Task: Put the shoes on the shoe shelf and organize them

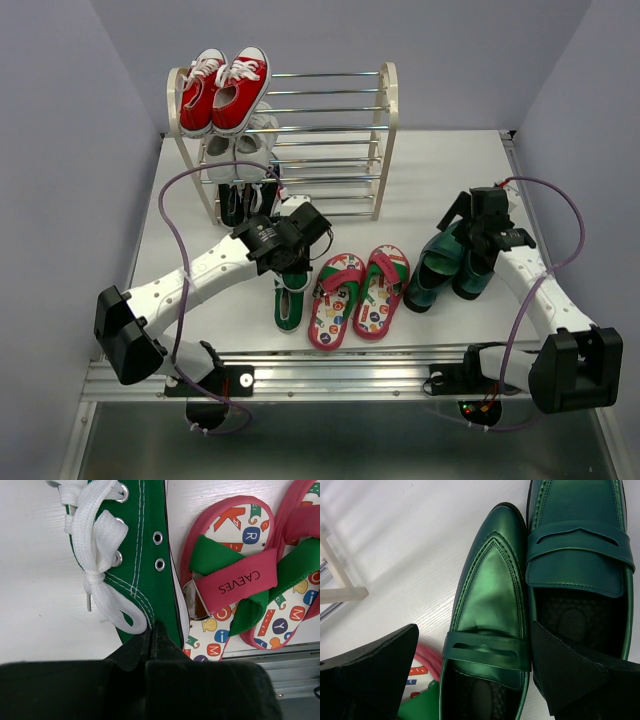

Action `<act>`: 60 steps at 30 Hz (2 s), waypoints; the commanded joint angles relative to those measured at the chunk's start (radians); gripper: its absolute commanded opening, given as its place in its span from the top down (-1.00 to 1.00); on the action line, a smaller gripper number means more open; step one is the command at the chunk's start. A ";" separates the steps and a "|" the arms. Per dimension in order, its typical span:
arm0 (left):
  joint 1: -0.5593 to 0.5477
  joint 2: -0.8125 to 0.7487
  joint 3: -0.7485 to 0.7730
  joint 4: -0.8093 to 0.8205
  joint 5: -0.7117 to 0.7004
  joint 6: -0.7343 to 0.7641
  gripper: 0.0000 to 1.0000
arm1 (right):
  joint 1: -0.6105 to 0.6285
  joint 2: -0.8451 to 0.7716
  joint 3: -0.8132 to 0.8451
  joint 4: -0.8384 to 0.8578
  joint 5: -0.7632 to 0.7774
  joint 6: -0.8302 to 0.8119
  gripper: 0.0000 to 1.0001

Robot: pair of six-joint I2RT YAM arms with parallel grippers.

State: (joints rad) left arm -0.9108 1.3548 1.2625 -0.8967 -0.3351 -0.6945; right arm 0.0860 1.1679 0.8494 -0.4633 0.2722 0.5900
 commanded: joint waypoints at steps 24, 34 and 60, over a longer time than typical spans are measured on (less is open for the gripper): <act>0.084 0.234 0.155 0.355 -0.180 0.256 1.00 | -0.002 0.016 0.007 0.035 -0.027 -0.021 -1.00; 0.127 0.294 0.190 0.458 -0.159 0.391 1.00 | -0.002 0.013 0.011 0.034 -0.047 -0.022 -1.00; 0.239 0.428 0.259 0.602 -0.179 0.530 1.00 | -0.002 0.027 0.016 0.040 -0.036 -0.029 -1.00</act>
State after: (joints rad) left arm -0.6960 1.7912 1.4414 -0.4145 -0.4652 -0.2092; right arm 0.0860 1.1938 0.8497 -0.4629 0.2310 0.5724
